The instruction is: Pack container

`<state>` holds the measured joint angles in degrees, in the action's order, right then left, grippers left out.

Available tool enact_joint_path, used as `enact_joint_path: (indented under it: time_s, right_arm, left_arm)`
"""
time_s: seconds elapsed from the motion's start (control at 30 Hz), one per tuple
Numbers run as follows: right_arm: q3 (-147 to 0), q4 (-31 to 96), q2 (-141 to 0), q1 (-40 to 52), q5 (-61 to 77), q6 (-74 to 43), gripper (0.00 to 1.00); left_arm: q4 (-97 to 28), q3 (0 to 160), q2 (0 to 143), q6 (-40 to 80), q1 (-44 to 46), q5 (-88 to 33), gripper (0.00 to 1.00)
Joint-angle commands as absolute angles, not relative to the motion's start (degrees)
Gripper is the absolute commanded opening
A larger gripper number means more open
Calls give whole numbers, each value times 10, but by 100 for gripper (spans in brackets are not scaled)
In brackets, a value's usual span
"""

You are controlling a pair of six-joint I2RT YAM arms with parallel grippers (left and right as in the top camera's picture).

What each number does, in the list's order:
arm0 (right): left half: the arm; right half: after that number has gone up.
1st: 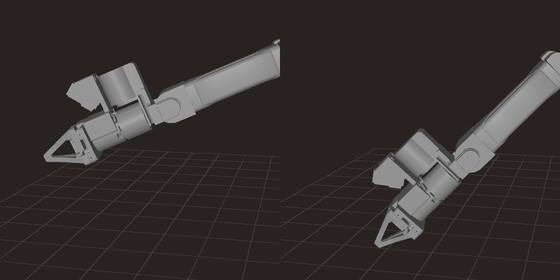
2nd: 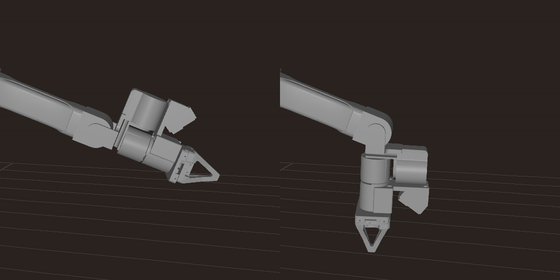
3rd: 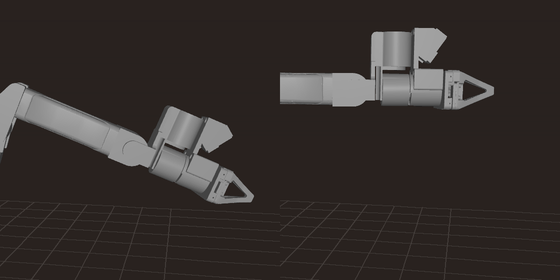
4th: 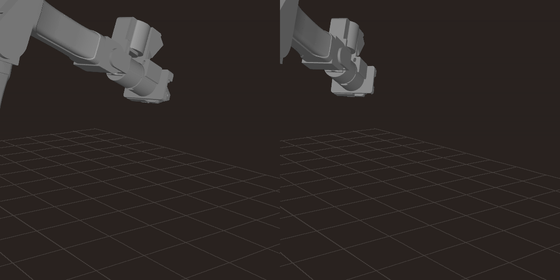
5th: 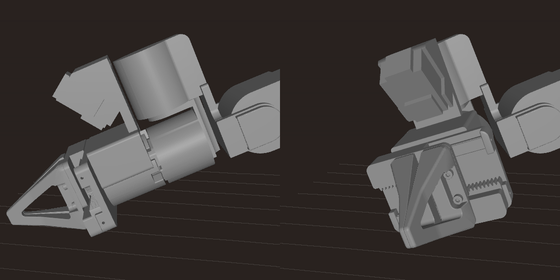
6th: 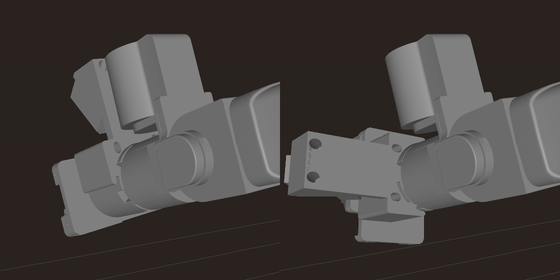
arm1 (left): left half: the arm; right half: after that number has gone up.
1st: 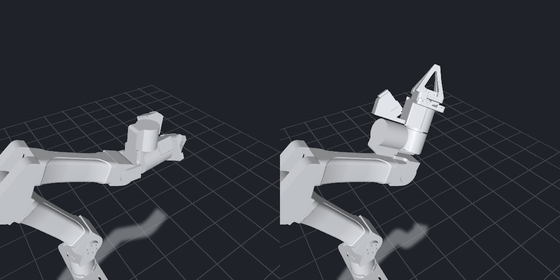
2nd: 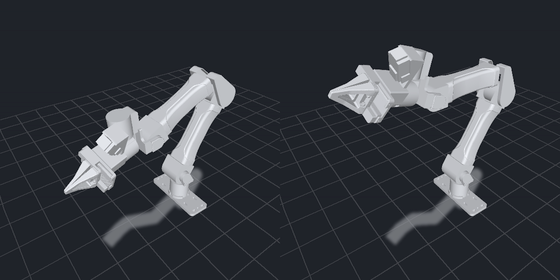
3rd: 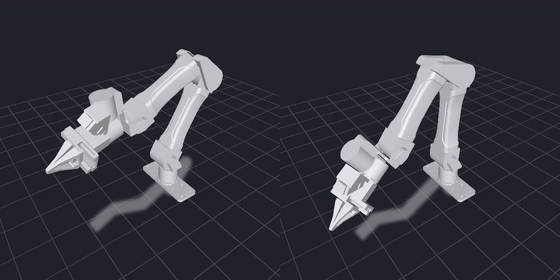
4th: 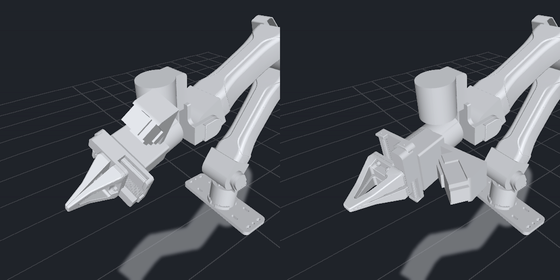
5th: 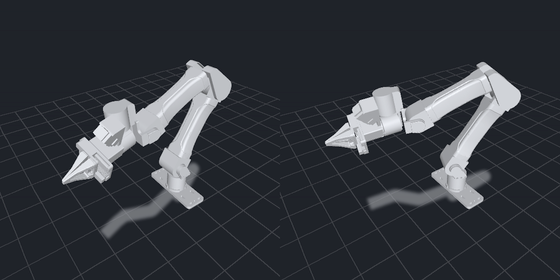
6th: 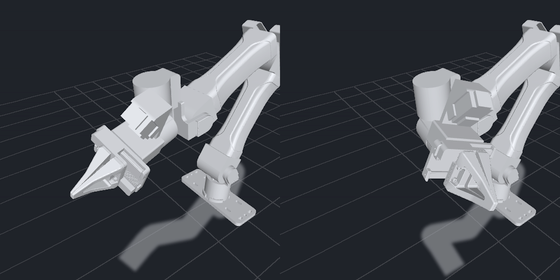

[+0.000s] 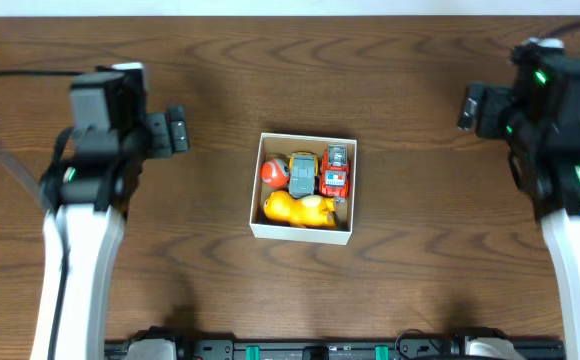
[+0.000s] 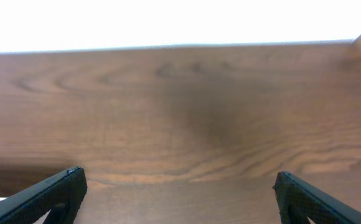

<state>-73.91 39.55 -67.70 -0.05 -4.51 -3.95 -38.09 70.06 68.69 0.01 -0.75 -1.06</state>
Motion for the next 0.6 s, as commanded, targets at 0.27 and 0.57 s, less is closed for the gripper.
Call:
enact_joint_path:
  time_s: [0.27,0.57]
  right_arm:
    - [-508,406,-308,43,-45,-27,99]
    - [-455,571,-156,43,-45,-27,99]
  left_arm:
    - [-398,572,382,34,-5,-3,98]
    - [-416,449,192,37,-5,24,98]
